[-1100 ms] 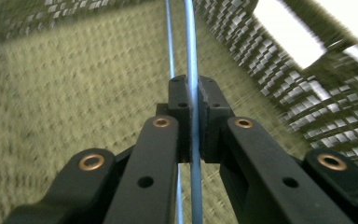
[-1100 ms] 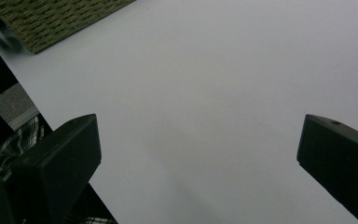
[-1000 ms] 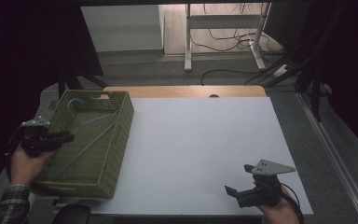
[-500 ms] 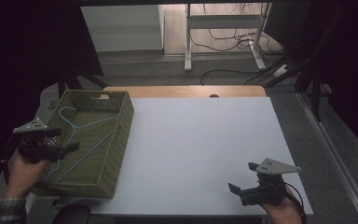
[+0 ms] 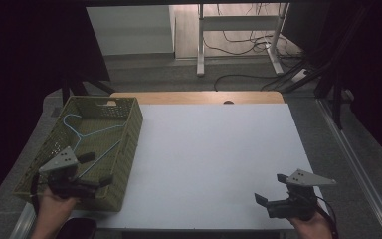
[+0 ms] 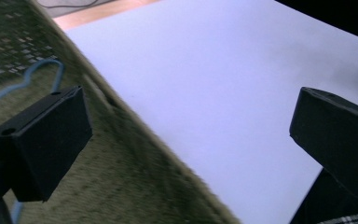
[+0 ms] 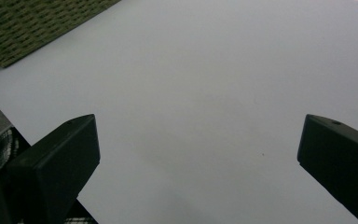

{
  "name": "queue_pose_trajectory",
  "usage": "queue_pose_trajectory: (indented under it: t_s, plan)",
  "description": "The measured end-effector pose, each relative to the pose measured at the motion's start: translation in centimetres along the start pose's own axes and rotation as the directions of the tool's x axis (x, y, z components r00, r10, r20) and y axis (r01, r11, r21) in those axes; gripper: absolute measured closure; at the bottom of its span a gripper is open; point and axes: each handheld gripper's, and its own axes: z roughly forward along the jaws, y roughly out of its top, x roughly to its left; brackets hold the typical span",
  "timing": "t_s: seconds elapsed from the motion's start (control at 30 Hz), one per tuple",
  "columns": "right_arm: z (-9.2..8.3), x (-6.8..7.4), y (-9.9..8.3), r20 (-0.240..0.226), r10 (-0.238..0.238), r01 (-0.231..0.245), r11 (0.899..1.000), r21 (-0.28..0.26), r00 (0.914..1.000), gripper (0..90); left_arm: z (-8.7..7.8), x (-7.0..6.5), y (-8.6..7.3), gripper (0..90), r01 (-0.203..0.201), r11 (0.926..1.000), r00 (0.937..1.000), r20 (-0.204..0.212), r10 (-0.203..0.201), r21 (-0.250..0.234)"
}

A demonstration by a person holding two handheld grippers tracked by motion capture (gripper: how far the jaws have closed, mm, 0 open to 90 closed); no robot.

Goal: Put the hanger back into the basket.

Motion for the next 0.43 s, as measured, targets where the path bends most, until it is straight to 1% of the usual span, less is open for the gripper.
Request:
queue_pose_trajectory:
  t_s: [0.03, 0.1, 0.2, 0.23, 0.27, 0.3, 0.43]
  plan:
    - [-0.1, -0.1, -0.1, 0.005, -0.001, 0.001, 1.000, 0.003, 1.0000, 0.0, 0.3, -0.3, -0.3, 0.0, 0.003, 1.0000, 1.0000, -0.005, -0.003, 0.005]
    - [-0.1, -0.3, -0.3, 0.012, 0.002, -0.002, 1.000, 0.006, 0.9999, 0.0, 0.8, -0.7, -0.9, 0.0, -0.001, 0.9995, 0.9998, -0.022, 0.001, 0.031]
    - [-0.1, -0.6, -0.7, 0.027, 0.007, -0.007, 1.000, 0.018, 0.9996, 0.0, 1.4, -1.0, -1.8, 0.0, -0.007, 0.9982, 0.9983, -0.058, 0.011, 0.059]
    - [-0.1, -0.7, -0.8, 0.033, 0.009, -0.010, 1.000, 0.024, 0.9994, 0.0, 1.5, -1.0, -2.0, 0.0, -0.008, 0.9981, 0.9982, -0.059, 0.012, 0.061]
    - [0.1, -0.9, -1.0, 0.032, 0.015, -0.016, 0.999, 0.032, 0.9994, 0.0, 1.8, -0.9, -2.4, 0.0, -0.007, 0.9975, 0.9987, -0.050, 0.011, 0.071]
    - [0.1, -0.9, -1.0, 0.032, 0.015, -0.016, 0.999, 0.032, 0.9994, 0.0, 1.8, -0.9, -2.4, 0.0, -0.007, 0.9975, 0.9987, -0.050, 0.011, 0.071]
    - [0.6, -1.0, -1.3, 0.034, 0.007, -0.009, 0.998, 0.057, 0.9994, 0.0, 2.4, -0.8, -2.8, 0.0, -0.014, 0.9939, 0.9974, -0.068, 0.022, 0.109]
